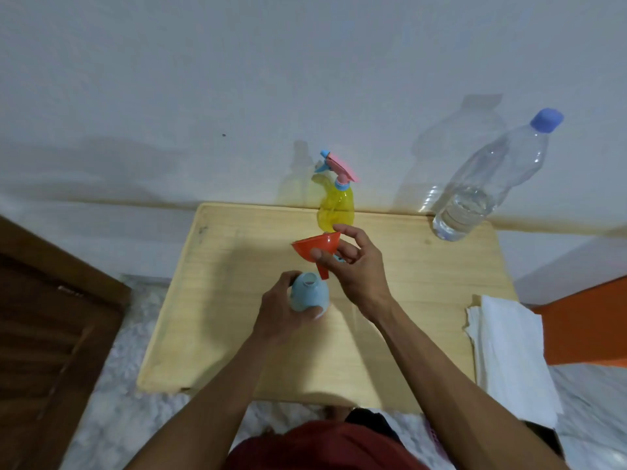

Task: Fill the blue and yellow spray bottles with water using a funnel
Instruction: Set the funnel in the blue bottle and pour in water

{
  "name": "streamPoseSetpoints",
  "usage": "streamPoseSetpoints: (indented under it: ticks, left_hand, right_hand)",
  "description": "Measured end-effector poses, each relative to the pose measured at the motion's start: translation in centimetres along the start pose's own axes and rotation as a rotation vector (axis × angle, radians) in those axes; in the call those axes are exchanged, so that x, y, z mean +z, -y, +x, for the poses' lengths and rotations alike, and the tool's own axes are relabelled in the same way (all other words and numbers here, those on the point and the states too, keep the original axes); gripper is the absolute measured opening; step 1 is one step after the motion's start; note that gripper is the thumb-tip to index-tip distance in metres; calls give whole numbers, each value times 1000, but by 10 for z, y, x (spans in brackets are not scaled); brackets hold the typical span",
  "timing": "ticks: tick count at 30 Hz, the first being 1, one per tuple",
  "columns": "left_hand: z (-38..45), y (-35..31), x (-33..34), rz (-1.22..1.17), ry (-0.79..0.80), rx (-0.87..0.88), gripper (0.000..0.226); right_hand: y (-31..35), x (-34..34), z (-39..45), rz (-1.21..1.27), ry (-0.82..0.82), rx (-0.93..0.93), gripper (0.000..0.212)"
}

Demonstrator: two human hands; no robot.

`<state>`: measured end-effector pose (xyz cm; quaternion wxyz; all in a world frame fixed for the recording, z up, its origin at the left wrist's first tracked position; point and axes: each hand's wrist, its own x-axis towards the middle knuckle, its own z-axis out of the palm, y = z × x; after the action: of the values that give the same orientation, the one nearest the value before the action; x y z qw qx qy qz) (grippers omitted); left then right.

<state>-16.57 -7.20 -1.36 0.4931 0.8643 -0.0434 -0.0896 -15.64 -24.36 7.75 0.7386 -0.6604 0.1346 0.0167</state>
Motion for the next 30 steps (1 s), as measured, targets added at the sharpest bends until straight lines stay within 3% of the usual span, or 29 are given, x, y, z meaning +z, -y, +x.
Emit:
streamPoseSetpoints:
  ticks: [13,30]
  left_hand:
    - [-2,0,4,-45,-3,-81,82]
    - [-8,1,6,-84,-29,-108,69]
  right_hand:
    - [-33,2,-2,-146,82,-61,80]
    - [-43,-8,-26,-287,63,-124,78]
